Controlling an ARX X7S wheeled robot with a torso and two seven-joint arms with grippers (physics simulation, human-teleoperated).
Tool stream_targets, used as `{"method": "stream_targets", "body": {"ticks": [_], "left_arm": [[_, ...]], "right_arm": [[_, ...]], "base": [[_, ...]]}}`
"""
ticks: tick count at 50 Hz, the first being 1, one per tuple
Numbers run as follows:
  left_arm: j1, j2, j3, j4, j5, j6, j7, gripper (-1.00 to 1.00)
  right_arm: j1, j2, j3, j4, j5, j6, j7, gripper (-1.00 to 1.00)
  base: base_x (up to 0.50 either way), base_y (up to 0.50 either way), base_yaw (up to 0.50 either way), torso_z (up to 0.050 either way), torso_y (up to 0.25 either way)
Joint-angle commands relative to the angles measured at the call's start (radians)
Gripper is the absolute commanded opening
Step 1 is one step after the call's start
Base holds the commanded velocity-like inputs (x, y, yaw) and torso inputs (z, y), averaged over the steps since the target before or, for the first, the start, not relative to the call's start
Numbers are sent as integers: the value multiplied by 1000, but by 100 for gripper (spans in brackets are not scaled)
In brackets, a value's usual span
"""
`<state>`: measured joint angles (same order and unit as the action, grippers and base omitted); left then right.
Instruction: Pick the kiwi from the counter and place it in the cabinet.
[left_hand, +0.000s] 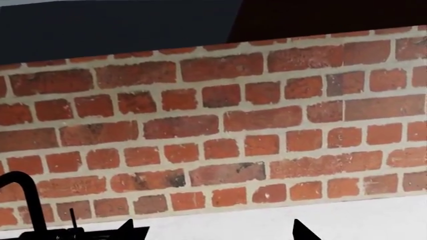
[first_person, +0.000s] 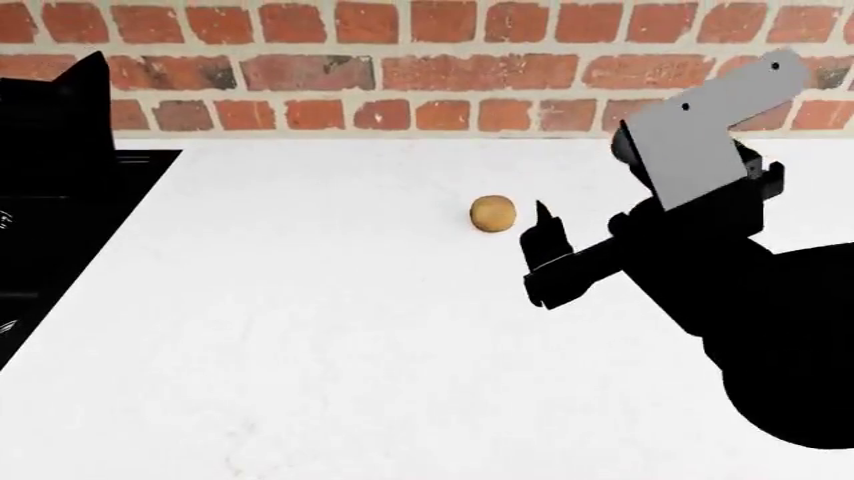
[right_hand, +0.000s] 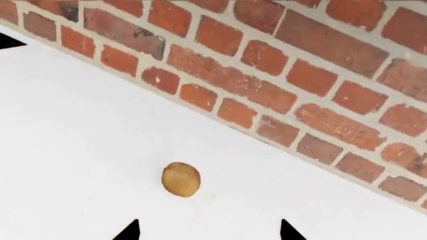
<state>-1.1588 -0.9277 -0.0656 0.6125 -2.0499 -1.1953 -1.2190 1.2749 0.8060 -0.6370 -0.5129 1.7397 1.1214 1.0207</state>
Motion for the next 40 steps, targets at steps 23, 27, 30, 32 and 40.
{"method": "stream_targets", "body": {"ticks": [23,27,30,32,40], "left_arm": [[15,3,14,-1,27,15,24,100],[17,0,12,1,25,19,26,100],[22,-3,7,1,24,21,30,100],[27,-4,4,3,26,22,32,100],[34,-9,1,10,23,31,30,100]], "right_arm": [[-156,-245,-205,566,-609,-280,-602,100],[-148,-264,-212,621,-642,-312,-634,100],[-150,-280,-219,666,-667,-342,-660,100],[-153,-292,-226,699,-686,-364,-680,100],[-154,-325,-240,800,-735,-425,-733,100]], "base": [[0,0,0,0,0],[0,0,0,0,0],[0,0,0,0,0],[0,0,0,0,0],[0,0,0,0,0]]}}
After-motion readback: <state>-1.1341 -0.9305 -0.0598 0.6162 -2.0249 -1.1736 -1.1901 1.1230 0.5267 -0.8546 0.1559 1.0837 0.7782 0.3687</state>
